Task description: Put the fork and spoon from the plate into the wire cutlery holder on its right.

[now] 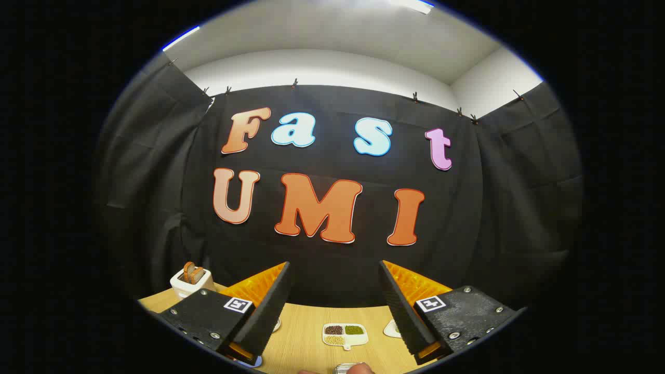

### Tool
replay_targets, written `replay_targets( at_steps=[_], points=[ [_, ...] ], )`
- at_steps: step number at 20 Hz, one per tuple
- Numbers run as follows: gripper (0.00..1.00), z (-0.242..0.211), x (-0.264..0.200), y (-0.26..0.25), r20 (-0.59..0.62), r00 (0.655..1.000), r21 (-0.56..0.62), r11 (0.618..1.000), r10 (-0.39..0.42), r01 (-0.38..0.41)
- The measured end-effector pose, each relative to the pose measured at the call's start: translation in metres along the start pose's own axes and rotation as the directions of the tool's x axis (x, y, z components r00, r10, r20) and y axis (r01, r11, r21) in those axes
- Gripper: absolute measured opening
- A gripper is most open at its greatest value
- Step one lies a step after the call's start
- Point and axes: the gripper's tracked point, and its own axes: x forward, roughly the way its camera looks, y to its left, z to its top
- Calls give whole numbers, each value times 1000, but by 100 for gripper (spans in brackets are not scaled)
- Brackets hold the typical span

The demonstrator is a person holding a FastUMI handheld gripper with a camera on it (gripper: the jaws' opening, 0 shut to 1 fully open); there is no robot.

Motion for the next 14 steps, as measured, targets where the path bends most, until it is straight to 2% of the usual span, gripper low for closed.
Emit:
replay_targets(
  at_steps=[14],
  points=[
    [98,0,-10,-51,19,997,6,997,-74,73]
  ],
)
